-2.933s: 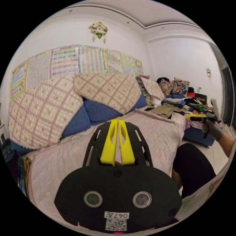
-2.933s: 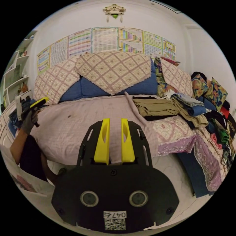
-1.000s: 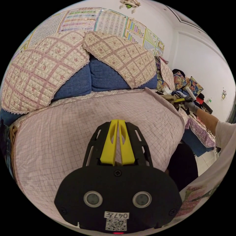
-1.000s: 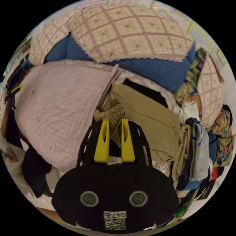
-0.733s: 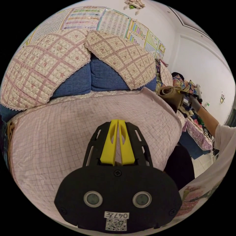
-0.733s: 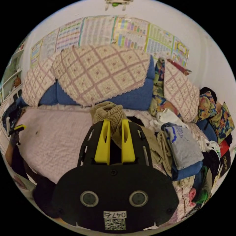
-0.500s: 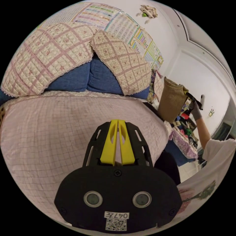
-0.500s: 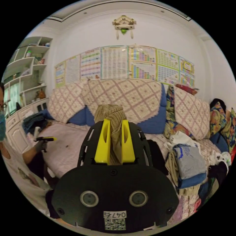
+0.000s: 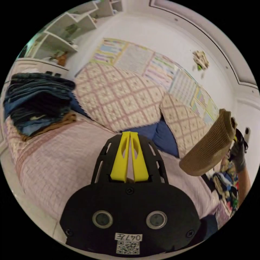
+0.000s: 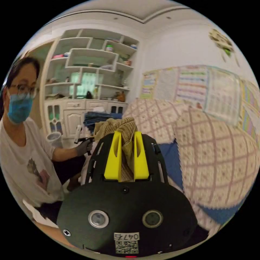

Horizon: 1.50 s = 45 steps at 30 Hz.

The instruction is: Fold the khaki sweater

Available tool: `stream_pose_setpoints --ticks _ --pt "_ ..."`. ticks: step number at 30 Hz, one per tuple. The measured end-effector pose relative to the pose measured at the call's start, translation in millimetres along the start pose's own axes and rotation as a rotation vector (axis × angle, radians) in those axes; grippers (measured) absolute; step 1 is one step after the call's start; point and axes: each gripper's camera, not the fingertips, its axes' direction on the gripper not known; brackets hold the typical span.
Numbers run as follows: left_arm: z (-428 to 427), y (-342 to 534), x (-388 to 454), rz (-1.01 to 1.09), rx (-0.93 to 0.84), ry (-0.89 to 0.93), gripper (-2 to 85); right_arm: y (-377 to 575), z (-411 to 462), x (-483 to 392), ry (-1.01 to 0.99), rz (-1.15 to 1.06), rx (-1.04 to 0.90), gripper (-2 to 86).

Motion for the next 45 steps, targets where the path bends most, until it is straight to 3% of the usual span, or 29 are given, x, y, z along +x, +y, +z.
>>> stream_pose_setpoints --ticks 2,6,8,11,13,17,24,28,34,38,43,45 --pt "-26 -12 -17 -0.029 0.062 -0.041 -1.0 -7 47 -38 -0.106 -0.146 -0.06 4.1" --pt "-61 -40 -40 -0.043 0.117 -0.063 -1.0 30 124 -81 -0.245 -0.117 -0.32 8.6" --pt "-67 -49 -46 -0.049 0.114 -0.049 -1.0 68 152 -106 -0.268 -0.041 -0.427 12.2" --pt "-64 -59 -44 -0.049 0.079 0.003 -0.9 107 149 -124 -0.217 0.179 -0.343 12.8" --pt "-50 -66 -29 -0.003 0.014 0.091 -0.9 128 142 -134 -0.141 0.35 -0.266 11.8" --pt "13 -70 62 0.305 -0.402 0.444 0.2 162 145 -183 -0.009 0.564 -0.156 8.5" --pt "2 33 277 0.807 -0.674 0.52 8.5 172 195 -243 0.047 0.695 -0.213 7.0" --pt "0 92 342 0.914 -0.715 0.463 10.4 174 235 -248 0.075 0.761 -0.256 7.2" --pt "4 117 380 0.924 -0.661 0.387 14.2 194 296 -227 -0.054 0.957 -0.234 10.3" --pt "21 136 399 0.988 -0.712 0.338 16.8 179 326 -234 -0.147 0.911 -0.272 0.2" --pt "46 156 404 1.054 -0.754 0.151 15.8 140 329 -253 -0.161 0.813 -0.177 -1.2" --pt "48 146 395 1.023 -0.705 0.086 11.1 124 331 -260 -0.19 0.768 -0.13 -1.1"
